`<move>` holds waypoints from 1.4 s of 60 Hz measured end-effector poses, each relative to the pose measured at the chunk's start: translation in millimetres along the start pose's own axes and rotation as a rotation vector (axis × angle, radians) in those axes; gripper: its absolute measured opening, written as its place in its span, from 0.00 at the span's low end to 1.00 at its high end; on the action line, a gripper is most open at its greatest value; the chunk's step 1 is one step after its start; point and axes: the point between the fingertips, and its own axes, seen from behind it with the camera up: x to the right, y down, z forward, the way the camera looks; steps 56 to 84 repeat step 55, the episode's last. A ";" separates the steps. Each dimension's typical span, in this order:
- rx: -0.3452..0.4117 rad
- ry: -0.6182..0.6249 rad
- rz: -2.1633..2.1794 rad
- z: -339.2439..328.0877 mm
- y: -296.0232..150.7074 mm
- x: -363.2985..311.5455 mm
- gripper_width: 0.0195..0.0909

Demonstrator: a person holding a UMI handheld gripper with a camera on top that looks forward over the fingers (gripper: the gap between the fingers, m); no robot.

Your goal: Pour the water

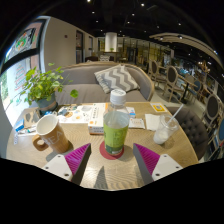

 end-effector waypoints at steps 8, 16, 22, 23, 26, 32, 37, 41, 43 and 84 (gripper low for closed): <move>-0.028 -0.003 0.012 -71.9 6.5 -21.2 0.93; -0.062 -0.008 0.033 -147.9 23.5 -46.1 0.91; -0.071 -0.018 0.042 -196.3 35.2 -65.0 0.92; -0.073 -0.020 0.043 -200.3 36.6 -67.2 0.92; -0.076 -0.020 0.047 -219.9 43.1 -73.1 0.92; -0.076 -0.012 0.041 -246.7 51.7 -79.6 0.92; -0.068 -0.008 0.026 -264.7 55.0 -82.3 0.92; -0.065 -0.007 0.020 -271.2 55.4 -82.4 0.92; -0.066 -0.011 0.026 -273.3 56.5 -82.2 0.92; -0.043 0.012 0.001 -285.8 50.4 -77.9 0.92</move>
